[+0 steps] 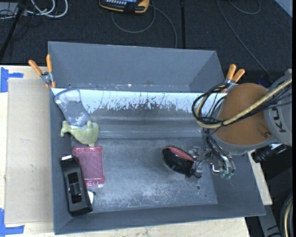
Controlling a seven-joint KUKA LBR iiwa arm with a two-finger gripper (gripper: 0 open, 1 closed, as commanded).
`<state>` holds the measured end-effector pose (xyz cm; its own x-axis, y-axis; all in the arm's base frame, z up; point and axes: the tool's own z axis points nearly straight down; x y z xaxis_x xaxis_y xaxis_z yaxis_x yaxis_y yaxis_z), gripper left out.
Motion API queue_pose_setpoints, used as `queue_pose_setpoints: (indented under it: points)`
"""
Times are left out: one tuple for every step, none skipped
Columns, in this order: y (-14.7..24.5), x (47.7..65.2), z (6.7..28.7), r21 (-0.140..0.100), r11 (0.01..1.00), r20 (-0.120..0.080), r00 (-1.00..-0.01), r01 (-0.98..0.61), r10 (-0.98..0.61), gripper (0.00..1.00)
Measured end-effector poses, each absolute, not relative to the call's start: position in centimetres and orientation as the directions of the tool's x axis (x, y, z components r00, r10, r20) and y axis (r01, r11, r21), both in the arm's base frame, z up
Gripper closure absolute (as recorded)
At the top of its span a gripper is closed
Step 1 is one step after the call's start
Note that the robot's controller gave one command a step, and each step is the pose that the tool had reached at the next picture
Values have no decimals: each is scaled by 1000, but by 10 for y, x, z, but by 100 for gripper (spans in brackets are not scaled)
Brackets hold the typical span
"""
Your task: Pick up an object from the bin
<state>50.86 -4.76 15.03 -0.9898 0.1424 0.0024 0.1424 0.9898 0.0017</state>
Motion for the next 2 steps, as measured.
queue_pose_setpoints:
  points:
    - [-46,511,128,1,990,17,-990,141,141,100]
    - [-46,509,100,1,996,13,-995,95,95,100]
